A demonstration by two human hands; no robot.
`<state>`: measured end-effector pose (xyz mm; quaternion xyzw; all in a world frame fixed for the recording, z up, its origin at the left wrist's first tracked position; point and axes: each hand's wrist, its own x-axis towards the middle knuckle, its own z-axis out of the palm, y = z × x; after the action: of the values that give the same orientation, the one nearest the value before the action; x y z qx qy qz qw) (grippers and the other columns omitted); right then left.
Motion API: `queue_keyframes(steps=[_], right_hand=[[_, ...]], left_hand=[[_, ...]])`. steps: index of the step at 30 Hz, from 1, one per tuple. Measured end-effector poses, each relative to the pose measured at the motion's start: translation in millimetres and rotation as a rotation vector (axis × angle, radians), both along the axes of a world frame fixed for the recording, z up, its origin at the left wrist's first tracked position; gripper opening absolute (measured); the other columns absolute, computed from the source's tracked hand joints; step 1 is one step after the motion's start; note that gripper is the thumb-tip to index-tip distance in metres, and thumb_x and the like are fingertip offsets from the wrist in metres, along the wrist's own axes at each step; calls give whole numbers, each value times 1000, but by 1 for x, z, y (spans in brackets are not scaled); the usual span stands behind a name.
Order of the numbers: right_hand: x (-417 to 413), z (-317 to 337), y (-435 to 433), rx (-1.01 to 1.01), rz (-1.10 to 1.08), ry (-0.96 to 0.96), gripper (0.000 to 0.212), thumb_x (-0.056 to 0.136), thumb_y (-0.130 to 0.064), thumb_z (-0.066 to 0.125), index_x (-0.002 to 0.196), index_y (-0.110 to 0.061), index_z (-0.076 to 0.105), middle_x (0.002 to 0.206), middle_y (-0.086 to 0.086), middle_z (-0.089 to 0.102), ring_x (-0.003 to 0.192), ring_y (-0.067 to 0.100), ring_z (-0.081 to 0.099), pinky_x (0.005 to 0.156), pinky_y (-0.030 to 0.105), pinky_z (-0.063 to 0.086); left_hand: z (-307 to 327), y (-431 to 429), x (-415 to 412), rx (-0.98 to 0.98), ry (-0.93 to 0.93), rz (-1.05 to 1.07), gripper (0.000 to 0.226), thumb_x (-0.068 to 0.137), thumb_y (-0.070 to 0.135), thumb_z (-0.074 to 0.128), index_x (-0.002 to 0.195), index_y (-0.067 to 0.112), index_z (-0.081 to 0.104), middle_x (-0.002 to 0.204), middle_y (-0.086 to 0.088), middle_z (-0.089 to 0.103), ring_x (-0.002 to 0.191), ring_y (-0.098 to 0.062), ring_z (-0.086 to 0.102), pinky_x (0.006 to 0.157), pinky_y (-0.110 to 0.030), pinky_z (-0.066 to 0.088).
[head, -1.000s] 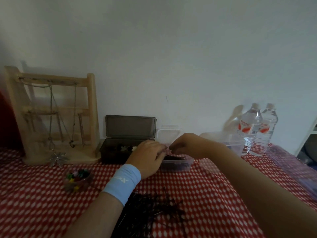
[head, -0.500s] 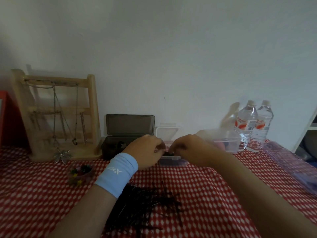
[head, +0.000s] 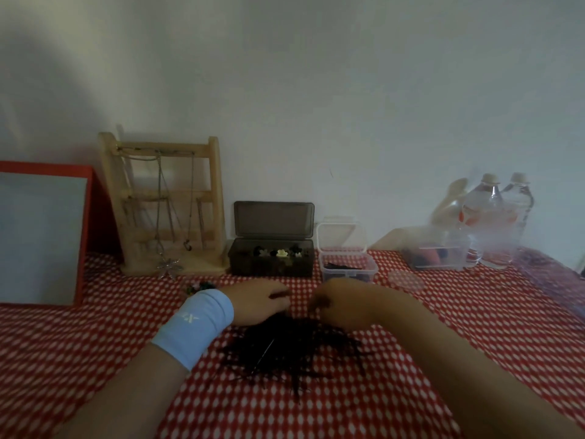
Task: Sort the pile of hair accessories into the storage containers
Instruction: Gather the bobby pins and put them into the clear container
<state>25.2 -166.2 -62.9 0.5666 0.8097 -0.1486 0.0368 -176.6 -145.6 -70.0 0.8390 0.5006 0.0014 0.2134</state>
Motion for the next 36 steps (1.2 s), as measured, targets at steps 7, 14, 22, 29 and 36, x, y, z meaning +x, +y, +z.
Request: queue_keyframes(steps=[7,14,22,29,36], right_hand=[[-48,3,-12,-38,217,189,75,79,-62,72,144,-39,42,148,-6,42,131,12,40,109,30,32],[-71,-18,-15,-2,228,31,94,68,-66,78,148,-37,38,143,-5,38,131,19,37,111,40,37],[-31,-9,-6,58,173,79,40,80,-39,77,118,-30,68,108,-9,65,92,9,61,84,27,54],[-9,-2,-8,68,98,64,68,80,-59,72,141,-39,50,143,-10,51,128,14,49,111,35,39],[-34,7,-39,-72,310,47,46,75,-43,83,116,-42,64,124,-19,50,111,6,48,96,25,46]], left_hand=[[18,-14,-44,-26,113,-6,49,89,30,59,136,39,49,133,6,57,114,-14,55,103,-33,44],[2,-39,-55,-40,245,-30,108,61,57,83,150,32,28,149,13,35,136,-13,36,115,-35,33],[-12,-30,-34,103,-75,-11,39,81,27,75,119,28,66,112,9,67,96,-10,62,87,-27,52],[2,-38,-37,127,-46,69,64,85,42,69,143,27,44,140,5,47,121,-11,49,102,-25,42],[4,-52,-53,-53,369,149,44,79,45,76,113,18,68,105,5,65,99,-15,63,86,-27,55]])
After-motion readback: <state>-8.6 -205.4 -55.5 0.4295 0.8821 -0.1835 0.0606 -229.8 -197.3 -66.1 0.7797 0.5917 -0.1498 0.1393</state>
